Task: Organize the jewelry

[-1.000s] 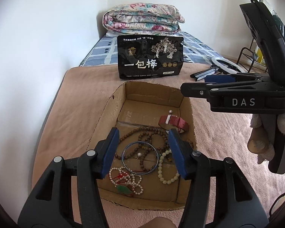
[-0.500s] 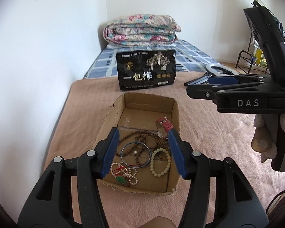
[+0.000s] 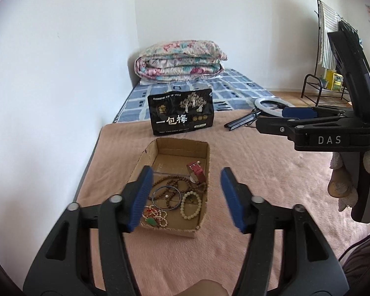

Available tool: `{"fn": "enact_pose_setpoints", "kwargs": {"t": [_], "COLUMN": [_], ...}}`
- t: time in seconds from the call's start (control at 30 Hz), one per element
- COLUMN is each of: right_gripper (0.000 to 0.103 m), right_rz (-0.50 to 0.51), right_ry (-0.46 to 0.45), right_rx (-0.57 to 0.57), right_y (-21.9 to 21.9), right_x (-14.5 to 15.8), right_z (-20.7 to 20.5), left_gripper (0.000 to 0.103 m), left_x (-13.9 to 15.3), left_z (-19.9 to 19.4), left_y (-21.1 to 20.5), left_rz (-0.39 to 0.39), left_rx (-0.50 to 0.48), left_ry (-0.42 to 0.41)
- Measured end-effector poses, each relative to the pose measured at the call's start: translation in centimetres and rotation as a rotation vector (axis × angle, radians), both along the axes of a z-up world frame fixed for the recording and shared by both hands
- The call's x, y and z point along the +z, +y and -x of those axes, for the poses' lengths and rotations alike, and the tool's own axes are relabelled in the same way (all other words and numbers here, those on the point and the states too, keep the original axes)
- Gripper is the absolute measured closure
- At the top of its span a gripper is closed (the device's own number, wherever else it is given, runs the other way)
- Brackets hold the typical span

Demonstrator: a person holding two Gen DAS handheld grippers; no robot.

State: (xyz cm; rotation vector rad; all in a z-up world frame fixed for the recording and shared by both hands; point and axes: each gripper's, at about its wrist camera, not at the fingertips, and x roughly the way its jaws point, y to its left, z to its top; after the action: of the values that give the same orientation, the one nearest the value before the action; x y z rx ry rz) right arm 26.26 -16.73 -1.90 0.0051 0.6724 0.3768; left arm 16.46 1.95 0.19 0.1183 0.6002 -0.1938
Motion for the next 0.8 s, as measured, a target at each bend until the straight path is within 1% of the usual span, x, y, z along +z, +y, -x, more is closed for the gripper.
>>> {"fn": "enact_pose_setpoints", "kwargs": {"t": [0.17,0.3,0.47,0.53,0.6,0.67,0.8], "right_gripper": [0.022,0.021,0.020,0.020,0.020,0.020,0.019], "right_rz": [0.022,0.048,0.068,0.074,0.083,0.096,0.104], "right_ry": [-0.026,-0.052,-0.076,-0.087,-0.103,-0.120,-0.143], "right_rx": [-0.037,-0.060,-0.080,-0.085,-0.091,-0.095,-0.095], "right_y": [-1.6,-2.7,-3.5,-3.7,-3.8,-3.8,-3.8], "right_x": [1.0,1.6,1.7,1.8,1.8,1.9,1.9], "right_z": [2.6,4.7,7.2,8.1,9.2,10.3,11.9], "left_gripper": [0.032,0.022,0.021,0.016,0.006,0.005,0.003], "left_x": [1.3,2.1,2.8,3.0,3.4,3.6,3.9], "left_z": [2.9,5.0,7.3,8.1,9.0,9.8,10.8], "left_y": [-1.0,-1.2,-1.4,-1.4,-1.2,-1.1,-1.3], "left_rz": [0.000,0.014,0.007,0.007,0.021,0.027,-0.005], "left_rx": [0.005,0.019,0.053,0.072,0.088,0.102,0.134], "left_ry": [-0.012,-0.019,-0.012,-0.017,-0.024,-0.034,-0.049]}}
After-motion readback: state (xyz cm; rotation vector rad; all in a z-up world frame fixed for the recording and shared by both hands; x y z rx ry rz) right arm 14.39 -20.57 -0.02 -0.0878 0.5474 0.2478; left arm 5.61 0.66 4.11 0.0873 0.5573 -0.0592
